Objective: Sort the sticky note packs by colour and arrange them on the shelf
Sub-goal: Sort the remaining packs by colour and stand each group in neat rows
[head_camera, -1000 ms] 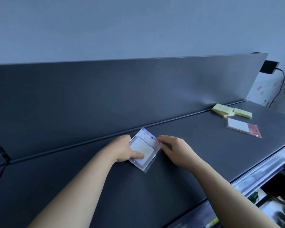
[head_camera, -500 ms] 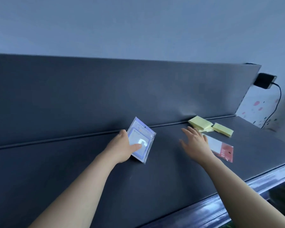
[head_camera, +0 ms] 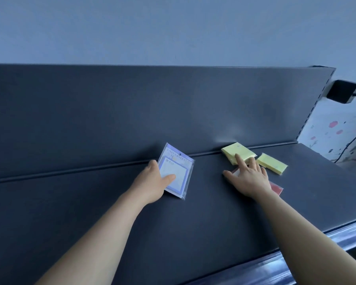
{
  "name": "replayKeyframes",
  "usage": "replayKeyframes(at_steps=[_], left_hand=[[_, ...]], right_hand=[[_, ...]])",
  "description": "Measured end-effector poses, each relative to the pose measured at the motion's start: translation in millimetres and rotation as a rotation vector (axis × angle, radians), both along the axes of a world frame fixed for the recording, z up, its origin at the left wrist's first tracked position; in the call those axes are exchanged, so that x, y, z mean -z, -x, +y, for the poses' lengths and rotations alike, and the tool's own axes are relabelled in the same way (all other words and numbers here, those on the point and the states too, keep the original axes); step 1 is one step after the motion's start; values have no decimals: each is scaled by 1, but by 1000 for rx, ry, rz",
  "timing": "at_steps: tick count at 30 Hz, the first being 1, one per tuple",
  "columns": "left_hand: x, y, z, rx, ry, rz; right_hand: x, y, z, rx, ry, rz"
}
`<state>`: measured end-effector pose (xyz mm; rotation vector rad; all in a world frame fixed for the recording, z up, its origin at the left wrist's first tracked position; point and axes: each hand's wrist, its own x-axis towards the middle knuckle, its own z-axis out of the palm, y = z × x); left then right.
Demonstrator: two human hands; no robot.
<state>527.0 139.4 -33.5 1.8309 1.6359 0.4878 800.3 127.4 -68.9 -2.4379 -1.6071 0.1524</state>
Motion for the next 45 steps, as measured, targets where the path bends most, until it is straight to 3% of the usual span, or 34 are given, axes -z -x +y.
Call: replayKeyframes(at_steps=[10, 13, 16, 19, 25, 36, 45], left_hand=[[6, -12, 5, -84, -26, 45], [8, -12, 5, -104, -25, -2], [11, -12, 4, -97, -30, 12], [13, -14, 5, -86, -41, 60], [14, -15, 4, -112, -54, 56], [9, 73, -7, -278, -13, 118], [0, 174, -35, -450, -12, 408]], right_hand=[[0, 40, -8, -254, -123, 96], [-4, 11, 6, -107, -234, 58], [1, -35, 11, 95, -35, 4], [8, -48, 11, 133, 56, -3], [8, -5, 25, -157, -13, 103], [6, 101, 6, -397, 13, 12], [-7, 209, -3, -544, -6, -4]])
